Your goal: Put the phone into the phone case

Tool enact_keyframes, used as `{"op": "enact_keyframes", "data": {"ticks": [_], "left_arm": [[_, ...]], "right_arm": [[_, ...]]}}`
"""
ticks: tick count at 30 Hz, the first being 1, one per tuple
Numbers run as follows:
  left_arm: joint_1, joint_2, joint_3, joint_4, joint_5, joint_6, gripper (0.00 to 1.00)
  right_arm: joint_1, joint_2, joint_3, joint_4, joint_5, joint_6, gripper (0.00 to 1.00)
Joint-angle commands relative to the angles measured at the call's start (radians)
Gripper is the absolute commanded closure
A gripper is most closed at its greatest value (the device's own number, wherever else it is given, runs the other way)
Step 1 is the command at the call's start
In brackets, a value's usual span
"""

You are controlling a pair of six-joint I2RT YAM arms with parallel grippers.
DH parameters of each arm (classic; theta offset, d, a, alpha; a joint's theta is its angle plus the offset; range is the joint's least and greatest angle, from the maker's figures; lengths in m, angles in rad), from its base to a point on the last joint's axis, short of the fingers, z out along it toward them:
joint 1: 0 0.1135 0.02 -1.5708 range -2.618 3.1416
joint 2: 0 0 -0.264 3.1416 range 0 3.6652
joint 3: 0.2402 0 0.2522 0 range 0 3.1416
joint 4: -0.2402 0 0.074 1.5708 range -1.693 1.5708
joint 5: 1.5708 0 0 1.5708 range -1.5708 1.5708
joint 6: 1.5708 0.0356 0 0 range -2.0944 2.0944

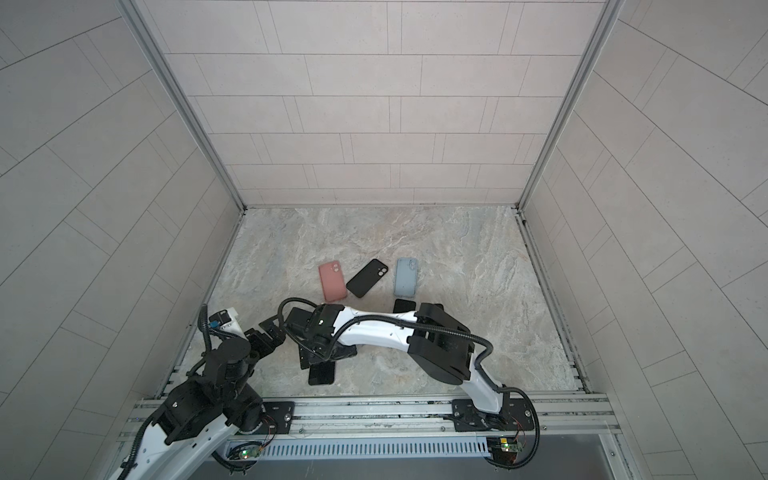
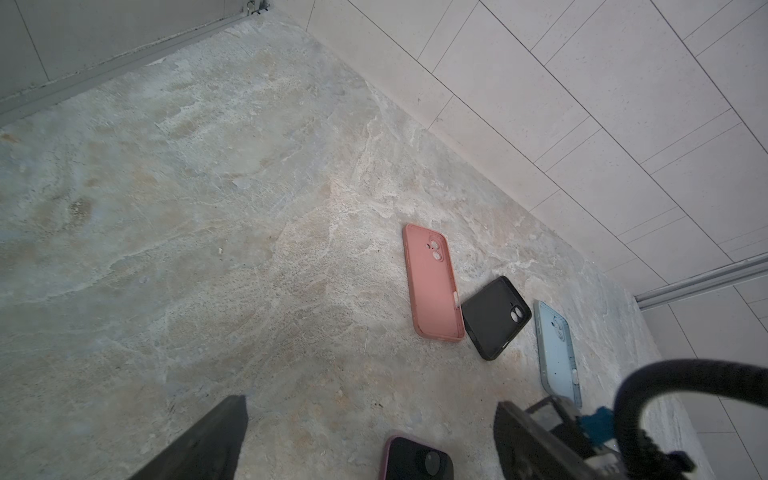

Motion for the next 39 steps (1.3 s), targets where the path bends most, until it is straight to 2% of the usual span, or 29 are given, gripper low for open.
{"op": "enact_keyframes", "data": {"ticks": [1,6,11,20,27,32,35,39], "left_arm": [[0.001,-0.011,0.001,-0.012,-0.032,-0.017,0.00],[0.001,-0.036,-0.003,-0.025,-0.037,-0.023,0.00],[0.002,-0.056,-0.006,-0.034,-0.040,-0.025,0.00],[0.002,-0.069,0.002,-0.086,-0.077,-0.060,0.00],[0.001,-0.072,0.015,-0.150,-0.125,-0.121,0.00],[0.001,-0.073,0.038,-0.312,-0.234,-0.287,0.00],[0.002,-0.073,0.041,-0.307,-0.229,-0.280,0.00],[0.001,-0.073,0.040,-0.316,-0.235,-0.287,0.00]], "right_arm": [[0.015,0.042,0.074,-0.034,0.002,0.067,0.00],[0.025,0.117,0.154,-0.150,0.030,0.108,0.00],[0.026,0.169,0.155,-0.205,0.027,0.166,0.00],[0.026,0.187,0.155,-0.213,0.021,0.179,0.00],[-0.010,0.148,0.062,-0.160,-0.006,0.162,0.00],[-0.005,0.131,0.085,-0.138,-0.016,0.142,0.00],[0.003,0.123,0.082,-0.057,-0.051,0.137,0.00],[0.013,0.161,0.145,-0.107,-0.040,0.143,0.00]]}}
